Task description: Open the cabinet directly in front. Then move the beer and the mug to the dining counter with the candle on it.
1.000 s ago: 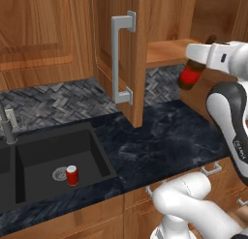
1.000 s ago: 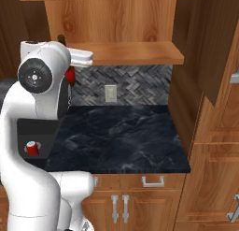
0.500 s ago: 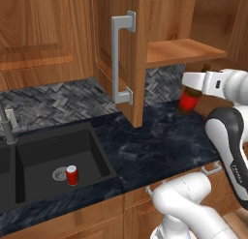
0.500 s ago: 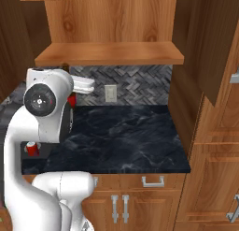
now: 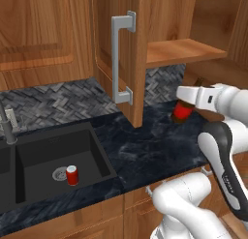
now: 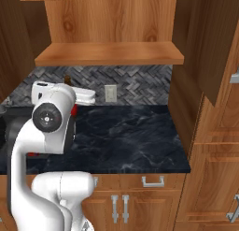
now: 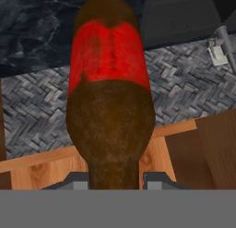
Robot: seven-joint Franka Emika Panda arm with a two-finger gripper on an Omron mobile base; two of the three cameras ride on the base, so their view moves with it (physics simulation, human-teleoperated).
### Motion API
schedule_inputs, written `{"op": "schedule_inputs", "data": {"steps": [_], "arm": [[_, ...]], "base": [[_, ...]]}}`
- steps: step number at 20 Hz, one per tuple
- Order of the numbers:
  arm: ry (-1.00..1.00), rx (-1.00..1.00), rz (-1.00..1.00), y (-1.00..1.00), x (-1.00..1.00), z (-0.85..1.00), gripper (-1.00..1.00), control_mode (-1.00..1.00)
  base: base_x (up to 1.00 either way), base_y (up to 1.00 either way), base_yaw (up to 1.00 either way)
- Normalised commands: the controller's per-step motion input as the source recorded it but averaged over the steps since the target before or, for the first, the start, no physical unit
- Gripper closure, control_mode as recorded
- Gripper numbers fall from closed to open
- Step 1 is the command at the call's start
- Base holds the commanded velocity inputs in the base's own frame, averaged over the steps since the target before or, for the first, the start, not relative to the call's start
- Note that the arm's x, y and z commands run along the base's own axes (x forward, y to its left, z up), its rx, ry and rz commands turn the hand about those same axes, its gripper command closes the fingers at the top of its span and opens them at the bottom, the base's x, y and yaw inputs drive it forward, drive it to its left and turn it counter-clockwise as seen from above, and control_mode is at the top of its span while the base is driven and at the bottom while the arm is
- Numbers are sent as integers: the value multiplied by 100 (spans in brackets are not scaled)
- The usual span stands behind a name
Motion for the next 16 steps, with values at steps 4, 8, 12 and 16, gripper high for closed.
{"op": "schedule_inputs", "data": {"steps": [4,8,12,16], "arm": [[0,0,0,7,17,0,100,-100],[0,0,0,7,12,0,100,-100],[0,0,0,6,8,0,100,-100],[0,0,0,6,5,0,100,-100]], "base": [[0,0,0],[0,0,0],[0,0,0],[0,0,0]]}}
